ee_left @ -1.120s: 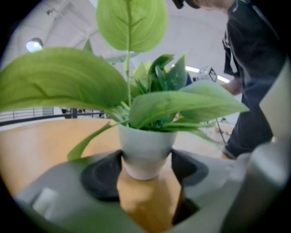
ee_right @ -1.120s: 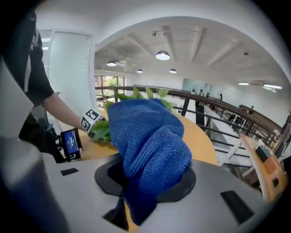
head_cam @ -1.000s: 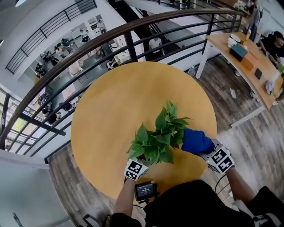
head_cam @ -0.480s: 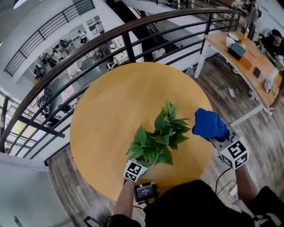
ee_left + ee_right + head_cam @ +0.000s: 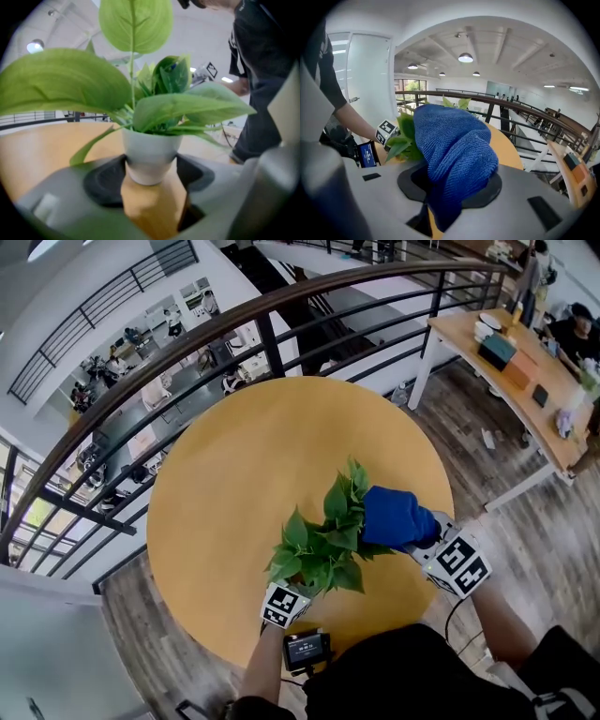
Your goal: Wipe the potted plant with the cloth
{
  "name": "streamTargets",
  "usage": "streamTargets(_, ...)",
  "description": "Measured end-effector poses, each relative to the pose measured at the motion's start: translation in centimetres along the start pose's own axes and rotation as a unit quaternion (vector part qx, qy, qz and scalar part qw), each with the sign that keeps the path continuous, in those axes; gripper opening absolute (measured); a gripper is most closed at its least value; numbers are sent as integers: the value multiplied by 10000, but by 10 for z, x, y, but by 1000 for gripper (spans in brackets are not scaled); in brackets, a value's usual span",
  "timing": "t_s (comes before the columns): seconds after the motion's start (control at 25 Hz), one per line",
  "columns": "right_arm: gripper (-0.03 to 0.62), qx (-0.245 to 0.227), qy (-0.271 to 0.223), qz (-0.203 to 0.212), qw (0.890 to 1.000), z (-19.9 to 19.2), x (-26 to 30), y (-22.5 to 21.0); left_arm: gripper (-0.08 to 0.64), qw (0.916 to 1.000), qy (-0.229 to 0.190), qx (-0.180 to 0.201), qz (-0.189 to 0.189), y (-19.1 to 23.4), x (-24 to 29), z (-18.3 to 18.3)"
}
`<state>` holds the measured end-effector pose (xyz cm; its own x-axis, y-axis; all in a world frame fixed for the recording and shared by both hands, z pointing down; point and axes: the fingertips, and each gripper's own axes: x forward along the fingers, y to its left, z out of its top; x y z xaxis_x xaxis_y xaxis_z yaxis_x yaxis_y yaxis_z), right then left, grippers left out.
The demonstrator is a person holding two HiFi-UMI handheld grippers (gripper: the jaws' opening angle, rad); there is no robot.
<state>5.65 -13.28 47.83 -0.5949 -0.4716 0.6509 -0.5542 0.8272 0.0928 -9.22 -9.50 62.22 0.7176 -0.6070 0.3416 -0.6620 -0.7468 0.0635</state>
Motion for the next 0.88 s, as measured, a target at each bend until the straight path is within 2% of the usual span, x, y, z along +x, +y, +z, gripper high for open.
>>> streamTargets(0.12, 135, 60, 499, 60, 9987, -41, 0, 2, 333, 10000, 4, -3, 7, 1, -1, 1)
streamTargets(0.28, 135, 90, 1237, -181, 9921, -98, -7, -13, 331, 10000, 18, -46, -3, -2, -2, 2)
streamTargets(0.36, 135, 201, 1350, -460, 9896, -111, -14, -33, 333, 10000, 4, -44, -11, -5, -2, 1)
streamTargets(0.4, 135, 290, 1253, -630, 9897, -109, -18, -46, 331, 10000, -11, -29, -5, -4, -2, 0)
streamTargets(0.52, 135, 370, 433, -1144, 9918, -60, -35, -90, 333, 10000, -60, 58, 20, 2, 0, 1)
streamTargets(0.6, 135, 178, -259, -1331, 9906, -9, -49, -107, 333, 10000, -47, 44, 5, 3, 1, 5)
streamTargets(0.68, 135, -149, -794, -1326, 9879, 39, -54, -107, 333, 10000, -10, 3, -4, 1, 1, 6)
streamTargets(0.76, 135, -610, -960, -1186, 9864, 70, -43, -93, 333, 10000, 11, 1, 10, 0, 0, 5)
streamTargets(0.88, 135, -1541, -622, -907, 9819, 78, 0, -68, 333, 10000, 18, -11, 20, 1, 0, 4)
